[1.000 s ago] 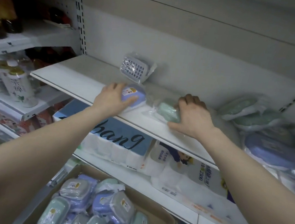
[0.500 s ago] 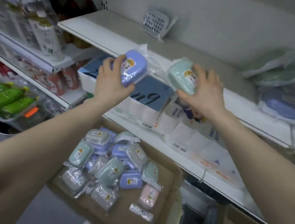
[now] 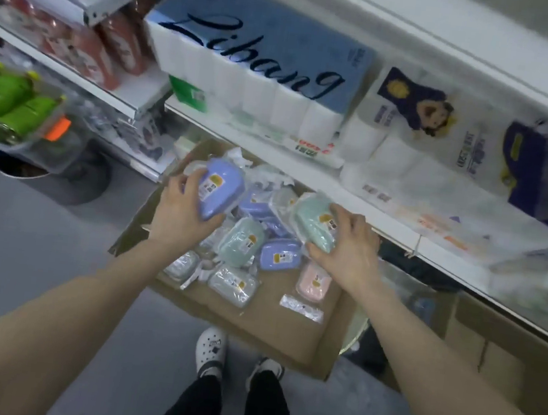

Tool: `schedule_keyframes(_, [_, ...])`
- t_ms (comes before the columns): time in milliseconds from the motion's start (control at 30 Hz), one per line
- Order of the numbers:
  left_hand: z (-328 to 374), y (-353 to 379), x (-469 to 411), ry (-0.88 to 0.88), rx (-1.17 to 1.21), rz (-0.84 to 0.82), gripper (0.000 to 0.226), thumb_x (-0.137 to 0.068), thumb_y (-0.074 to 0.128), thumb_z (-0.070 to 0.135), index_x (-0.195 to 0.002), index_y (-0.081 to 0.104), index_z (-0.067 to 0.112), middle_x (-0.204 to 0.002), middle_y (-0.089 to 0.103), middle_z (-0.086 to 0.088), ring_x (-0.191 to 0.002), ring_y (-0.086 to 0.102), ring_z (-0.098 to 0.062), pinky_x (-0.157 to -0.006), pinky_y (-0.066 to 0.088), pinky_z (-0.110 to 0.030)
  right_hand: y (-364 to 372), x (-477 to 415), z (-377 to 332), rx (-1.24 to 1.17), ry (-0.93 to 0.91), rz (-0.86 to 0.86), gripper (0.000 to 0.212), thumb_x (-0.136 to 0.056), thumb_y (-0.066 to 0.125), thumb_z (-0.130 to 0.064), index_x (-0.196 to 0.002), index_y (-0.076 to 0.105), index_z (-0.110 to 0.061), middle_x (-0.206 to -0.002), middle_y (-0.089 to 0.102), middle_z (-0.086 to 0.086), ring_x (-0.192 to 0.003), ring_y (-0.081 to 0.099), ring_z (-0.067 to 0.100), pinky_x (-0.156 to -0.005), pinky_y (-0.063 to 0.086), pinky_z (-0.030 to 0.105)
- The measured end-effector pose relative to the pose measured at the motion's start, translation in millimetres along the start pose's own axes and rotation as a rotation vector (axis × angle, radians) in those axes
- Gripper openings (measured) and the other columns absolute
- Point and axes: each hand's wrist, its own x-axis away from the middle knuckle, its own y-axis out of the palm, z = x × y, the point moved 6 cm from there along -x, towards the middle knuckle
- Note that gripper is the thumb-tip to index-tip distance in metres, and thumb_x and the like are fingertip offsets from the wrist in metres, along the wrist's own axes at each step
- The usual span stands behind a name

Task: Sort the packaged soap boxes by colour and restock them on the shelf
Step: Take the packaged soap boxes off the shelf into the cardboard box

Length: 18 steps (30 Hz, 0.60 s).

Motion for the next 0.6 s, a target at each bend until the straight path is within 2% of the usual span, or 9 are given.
schedule_keyframes(33, [-15.5, 12.0, 11.3, -0.033, -0.01, -0.032, 0.08, -0.071, 0.073, 0.039, -0.139, 0.039, 0.018, -0.124, 0.046, -0.019, -0.11, 0.048, -0.042, -0.09, 0.044, -0.049, 27.6, 7.4, 4.3, 0.012, 0.041, -0.097, 0.084, -0.076, 0.067, -0.056, -0.146, 0.034, -0.022, -0.128, 0.048, 0.014, -0.119, 0.047, 0.034, -0.095, 0.04, 0.045])
schedule_keyframes(100, [-43.3, 34.4, 32.0, -0.068, -0.033, -0.096, 0.08, -0.066, 0.064, 0.045, -0.138, 0.039, 0.021, -0.12, 0.048, -0.018, -0.106, 0.05, -0.043, -0.09, 0.044, -0.049, 80.6, 24.3, 8.8, 0.035, 0.078, -0.268, 0.087, -0.076, 0.066, -0.056, -0.148, 0.026, -0.025, -0.132, 0.045, 0.013, -0.122, 0.044, 0.034, -0.097, 0.041, 0.044])
schedule_keyframes(200, [-80.2, 66.5, 58.7, -0.079, -0.058, -0.201, 0.084, -0.058, 0.055, 0.052, -0.136, 0.036, 0.025, -0.12, 0.047, -0.014, -0.107, 0.05, -0.04, -0.093, 0.045, -0.051, 145.2, 46.5, 10.4, 0.063, 0.105, -0.425, 0.088, -0.078, 0.067, -0.05, -0.148, 0.02, -0.028, -0.131, 0.042, 0.013, -0.121, 0.043, 0.034, -0.097, 0.043, 0.043])
schedule_keyframes(400, [-126.3, 126.6, 89.6, 0.141, -0.187, -0.397, 0.094, -0.056, 0.054, 0.054, -0.135, 0.041, 0.006, -0.123, 0.048, -0.014, -0.108, 0.052, -0.039, -0.096, 0.045, -0.047, 220.1, 65.5, 20.9, 0.08, 0.25, -0.426, 0.098, -0.08, 0.069, -0.049, -0.152, 0.006, -0.031, -0.128, 0.04, 0.012, -0.119, 0.044, 0.032, -0.099, 0.044, 0.045])
schedule_keyframes(500, [-135.6, 155.0, 93.5, 0.285, -0.299, -0.5, 0.091, -0.057, 0.066, 0.049, -0.137, 0.044, 0.011, -0.13, 0.049, -0.011, -0.121, 0.048, -0.037, -0.104, 0.038, -0.052, 245.8, 70.9, 29.2, 0.062, 0.265, -0.462, 0.097, -0.081, 0.07, -0.044, -0.153, 0.008, -0.029, -0.137, 0.035, 0.013, -0.124, 0.045, 0.035, -0.1, 0.043, 0.047])
schedule_keyframes(600, [-139.1, 178.0, 89.4, 0.339, -0.431, -0.571, 0.095, -0.066, 0.078, 0.034, -0.148, 0.031, 0.022, -0.148, 0.037, -0.001, -0.141, 0.028, -0.03, -0.114, 0.023, -0.053, 258.1, 71.8, 34.2, 0.078, 0.215, -0.516, 0.089, -0.087, 0.065, -0.029, -0.154, 0.008, -0.027, -0.145, 0.028, 0.015, -0.126, 0.044, 0.036, -0.101, 0.041, 0.044])
